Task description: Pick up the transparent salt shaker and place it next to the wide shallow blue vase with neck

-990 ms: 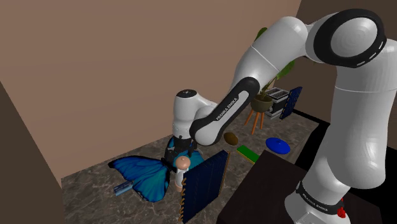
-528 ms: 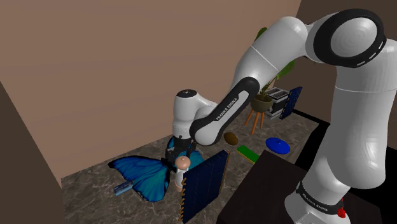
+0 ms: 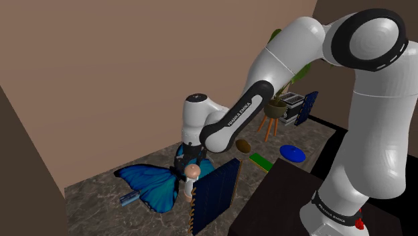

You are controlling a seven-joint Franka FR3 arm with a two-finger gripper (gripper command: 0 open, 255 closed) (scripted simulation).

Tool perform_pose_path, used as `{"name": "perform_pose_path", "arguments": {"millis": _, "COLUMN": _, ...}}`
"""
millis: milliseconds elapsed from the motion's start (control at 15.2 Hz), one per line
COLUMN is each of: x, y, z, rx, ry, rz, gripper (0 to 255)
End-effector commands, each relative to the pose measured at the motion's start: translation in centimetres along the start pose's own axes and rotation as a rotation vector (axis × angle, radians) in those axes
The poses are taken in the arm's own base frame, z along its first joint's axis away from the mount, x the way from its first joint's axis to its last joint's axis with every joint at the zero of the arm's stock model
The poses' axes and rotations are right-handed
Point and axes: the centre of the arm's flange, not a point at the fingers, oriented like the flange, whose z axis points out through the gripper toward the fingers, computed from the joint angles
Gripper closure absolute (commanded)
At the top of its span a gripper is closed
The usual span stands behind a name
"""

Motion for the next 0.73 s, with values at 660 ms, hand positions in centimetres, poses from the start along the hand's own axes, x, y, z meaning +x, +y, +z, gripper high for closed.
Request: {"name": "perform_pose_path", "arguments": {"millis": 660, "x": 0.4, "y": -0.1, "z": -6.0, "rx": 0.0, "ry": 0.0, "rz": 0.0, "gripper": 255}}
